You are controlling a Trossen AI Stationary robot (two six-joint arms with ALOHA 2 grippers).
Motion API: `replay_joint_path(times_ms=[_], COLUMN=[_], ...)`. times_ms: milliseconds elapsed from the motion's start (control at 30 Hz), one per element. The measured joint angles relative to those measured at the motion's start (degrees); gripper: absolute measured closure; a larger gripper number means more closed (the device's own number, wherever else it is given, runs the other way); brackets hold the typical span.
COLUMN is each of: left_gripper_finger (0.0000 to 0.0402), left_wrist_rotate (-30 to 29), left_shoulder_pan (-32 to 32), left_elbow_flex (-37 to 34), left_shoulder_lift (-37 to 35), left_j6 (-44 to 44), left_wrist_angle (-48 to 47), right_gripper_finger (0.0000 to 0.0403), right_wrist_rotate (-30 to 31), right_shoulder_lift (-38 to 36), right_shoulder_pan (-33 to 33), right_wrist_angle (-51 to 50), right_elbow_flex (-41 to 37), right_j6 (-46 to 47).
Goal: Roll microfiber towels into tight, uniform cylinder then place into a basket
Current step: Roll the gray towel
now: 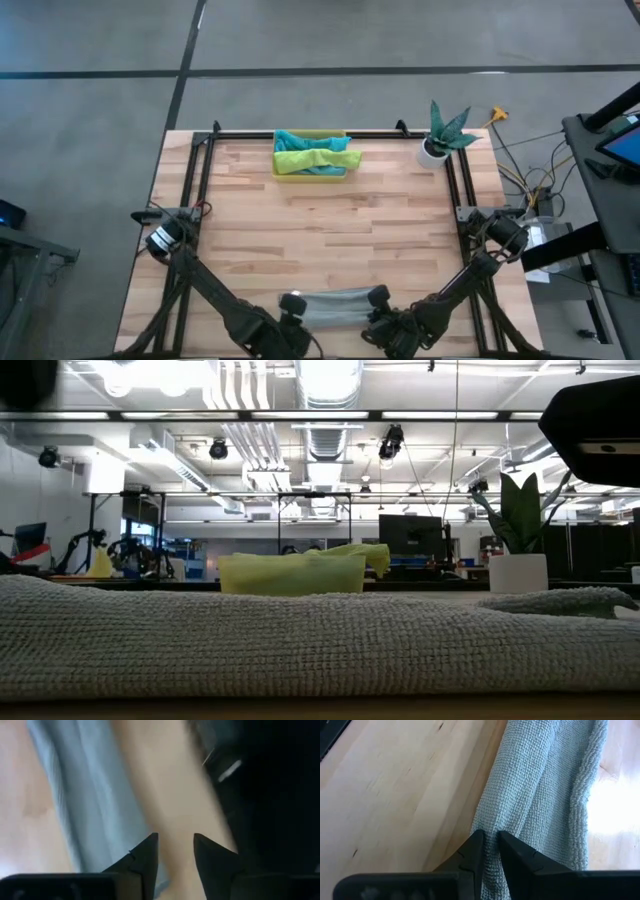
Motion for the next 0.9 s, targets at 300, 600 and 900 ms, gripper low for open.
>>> replay_joint_path(times_ms=[300,600,900], left_gripper_finger=[0.0359,0.0397,0.0357], left_wrist_rotate=[1.6,-0.69,-3.11], left_shoulder_pan=[-1.07,-0.93,-0.33], left_elbow_flex=[5.19,9.65,13.01], left_shoulder_lift=[2.54,10.31,10.6], left_j6=[2.57,-2.76,-5.97], left_wrist_angle=[-0.68,-12.91,-13.55], right_gripper_finger=[0.0344,0.0344,0.0344], right_wrist_rotate=[0.2,1.21,1.53], right_shoulder_lift=[-0.15,-0.2,-0.15], right_shoulder_pan=[0.07,-0.35,-0.35], right_wrist_angle=[0.77,1.62,2.03], right_elbow_flex=[-0.88,-1.3,-1.5], right_j6=[0.17,-0.81,-0.66])
